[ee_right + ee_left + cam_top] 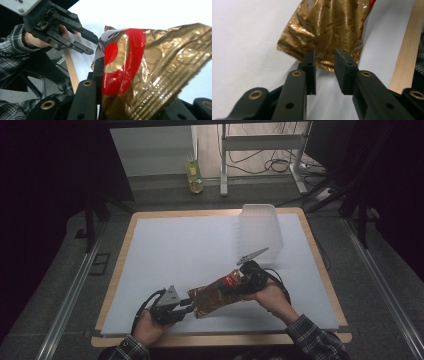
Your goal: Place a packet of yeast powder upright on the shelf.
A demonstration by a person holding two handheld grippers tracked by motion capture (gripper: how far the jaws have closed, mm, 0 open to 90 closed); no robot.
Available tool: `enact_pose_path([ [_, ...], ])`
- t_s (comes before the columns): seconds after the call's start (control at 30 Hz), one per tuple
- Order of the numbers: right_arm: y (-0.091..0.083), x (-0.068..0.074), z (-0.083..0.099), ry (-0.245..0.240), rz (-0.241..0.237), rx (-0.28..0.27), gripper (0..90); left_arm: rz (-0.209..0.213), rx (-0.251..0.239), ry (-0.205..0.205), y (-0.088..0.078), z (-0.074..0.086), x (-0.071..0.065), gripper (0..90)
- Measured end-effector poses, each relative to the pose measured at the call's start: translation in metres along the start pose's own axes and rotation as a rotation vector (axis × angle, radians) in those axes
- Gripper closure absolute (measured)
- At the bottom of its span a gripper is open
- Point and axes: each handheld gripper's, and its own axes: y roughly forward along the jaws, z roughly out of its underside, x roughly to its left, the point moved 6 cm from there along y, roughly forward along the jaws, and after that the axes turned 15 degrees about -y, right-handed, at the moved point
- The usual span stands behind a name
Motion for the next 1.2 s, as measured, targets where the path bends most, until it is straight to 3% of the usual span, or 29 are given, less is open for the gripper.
enact_pose_path([
  [0.33,-0.022,-0.006,-0.011,-0.092,0.072,0.006,71.6,-0.085,-0.060,0.009,-0.002,-0.003,0.010,30.1],
  [0.57,-0.038,-0.012,-0.017,-0.154,0.120,0.012,71.6,-0.126,-0.086,-0.031,-0.008,-0.005,0.019,11.2],
  [0.73,-0.048,-0.017,-0.025,-0.191,0.158,0.011,71.5,-0.121,-0.089,-0.066,-0.008,-0.005,0.023,5.6],
  [1.03,-0.069,-0.024,-0.042,-0.297,0.205,0.035,71.6,-0.164,-0.102,-0.032,-0.006,-0.005,0.026,1.5],
  [1.2,-0.078,-0.029,-0.047,-0.360,0.214,0.058,71.6,-0.146,-0.140,-0.057,-0.010,-0.007,0.028,0.0],
])
